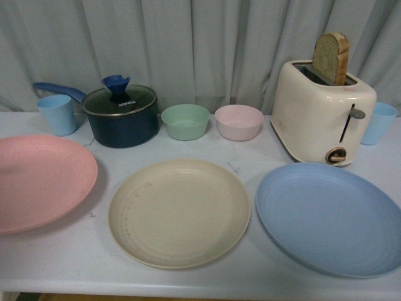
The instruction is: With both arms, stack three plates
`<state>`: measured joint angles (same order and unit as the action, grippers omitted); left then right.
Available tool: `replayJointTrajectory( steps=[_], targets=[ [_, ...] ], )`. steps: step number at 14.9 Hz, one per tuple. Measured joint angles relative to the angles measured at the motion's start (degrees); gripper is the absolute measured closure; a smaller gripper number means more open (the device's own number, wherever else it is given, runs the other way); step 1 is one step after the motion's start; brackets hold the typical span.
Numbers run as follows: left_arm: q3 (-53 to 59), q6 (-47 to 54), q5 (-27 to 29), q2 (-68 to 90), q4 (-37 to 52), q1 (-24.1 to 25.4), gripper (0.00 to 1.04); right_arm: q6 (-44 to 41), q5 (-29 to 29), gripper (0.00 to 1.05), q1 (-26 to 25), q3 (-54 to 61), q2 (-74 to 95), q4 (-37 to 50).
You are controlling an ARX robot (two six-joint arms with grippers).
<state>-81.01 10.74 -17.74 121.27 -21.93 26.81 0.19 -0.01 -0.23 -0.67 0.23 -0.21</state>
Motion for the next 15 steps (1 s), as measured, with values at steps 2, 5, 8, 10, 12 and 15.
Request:
replayJointTrajectory(
  steps=[2,5,8,10,12,15],
  targets=[
    [1.8,-4.9,-1.0,-7.2,-0.8,-1.7,1.03,0.0,0.0,0.06,0.0,0.0,0.0,0.0],
    [7.3,-13.8,0.6,-19.1,1.7,-10.5,1.03,0.0,0.0,0.06,0.0,0.0,0.0,0.0],
    [14.0,-19.2,3.2,-24.5,2.2,-20.3,1.03,0.0,0.0,0.06,0.0,0.0,0.0,0.0],
    [17.1,-23.0,5.3,-24.5,4.0,-24.9,1.03,0.0,0.0,0.06,0.0,0.0,0.0,0.0],
    [19.8,-25.0,8.6,-23.8,7.6,-28.3,1.03,0.0,0.0,0.06,0.0,0.0,0.0,0.0],
    [20.5,-26.3,10.7,-20.5,9.8,-33.5,1.03,0.0,0.0,0.06,0.0,0.0,0.0,0.0]
  ],
)
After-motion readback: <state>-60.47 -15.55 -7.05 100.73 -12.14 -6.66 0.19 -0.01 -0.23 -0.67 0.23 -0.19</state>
